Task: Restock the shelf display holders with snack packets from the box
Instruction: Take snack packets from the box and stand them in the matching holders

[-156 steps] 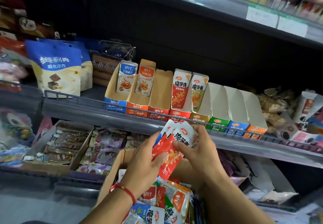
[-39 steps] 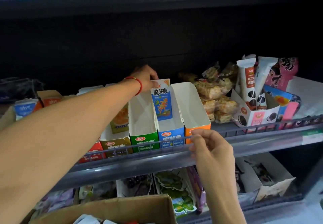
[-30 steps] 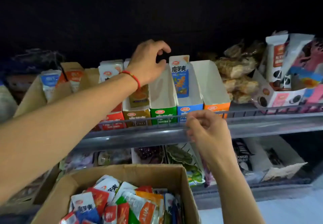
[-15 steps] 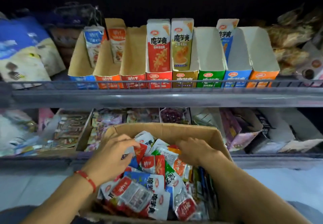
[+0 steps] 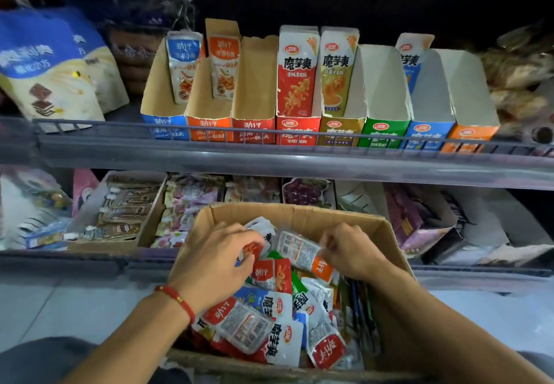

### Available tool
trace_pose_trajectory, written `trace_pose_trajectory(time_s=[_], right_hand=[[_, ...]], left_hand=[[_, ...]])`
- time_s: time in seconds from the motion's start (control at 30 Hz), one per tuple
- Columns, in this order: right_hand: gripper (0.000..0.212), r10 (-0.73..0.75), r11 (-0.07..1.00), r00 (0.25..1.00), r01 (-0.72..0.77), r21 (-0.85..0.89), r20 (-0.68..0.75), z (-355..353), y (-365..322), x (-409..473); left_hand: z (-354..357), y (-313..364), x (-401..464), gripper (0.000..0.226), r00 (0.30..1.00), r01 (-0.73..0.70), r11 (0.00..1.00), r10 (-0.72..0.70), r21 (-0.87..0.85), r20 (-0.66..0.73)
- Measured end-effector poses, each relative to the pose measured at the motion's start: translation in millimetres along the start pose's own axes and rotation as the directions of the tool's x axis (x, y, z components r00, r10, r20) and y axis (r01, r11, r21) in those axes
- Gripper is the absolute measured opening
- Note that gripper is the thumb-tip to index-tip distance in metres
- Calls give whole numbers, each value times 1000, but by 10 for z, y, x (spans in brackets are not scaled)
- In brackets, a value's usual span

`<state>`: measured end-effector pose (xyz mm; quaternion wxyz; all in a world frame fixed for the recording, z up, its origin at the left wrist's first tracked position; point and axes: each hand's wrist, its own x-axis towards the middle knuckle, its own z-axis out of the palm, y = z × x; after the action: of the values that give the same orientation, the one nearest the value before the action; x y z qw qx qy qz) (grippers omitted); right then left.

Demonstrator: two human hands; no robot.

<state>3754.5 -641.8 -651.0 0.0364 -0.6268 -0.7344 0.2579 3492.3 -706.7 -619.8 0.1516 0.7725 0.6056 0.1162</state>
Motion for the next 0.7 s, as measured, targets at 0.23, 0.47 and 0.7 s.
trace_pose_trajectory(time_s=[0.23, 0.47, 0.7], right_hand=[[11, -43, 915, 998, 56, 401, -41, -480, -74, -372], [21, -2, 379, 952, -283, 881, 307, -475, -90, -517], [42, -25, 237, 950, -297, 925, 312, -489, -156, -584]], left_hand=[[-80, 390, 66, 87, 995, 33, 990, -45, -138, -87], [132, 306, 139, 92, 952, -305, 950, 306, -67, 3], [177, 302, 183, 30, 978, -182, 912, 129, -367, -164]])
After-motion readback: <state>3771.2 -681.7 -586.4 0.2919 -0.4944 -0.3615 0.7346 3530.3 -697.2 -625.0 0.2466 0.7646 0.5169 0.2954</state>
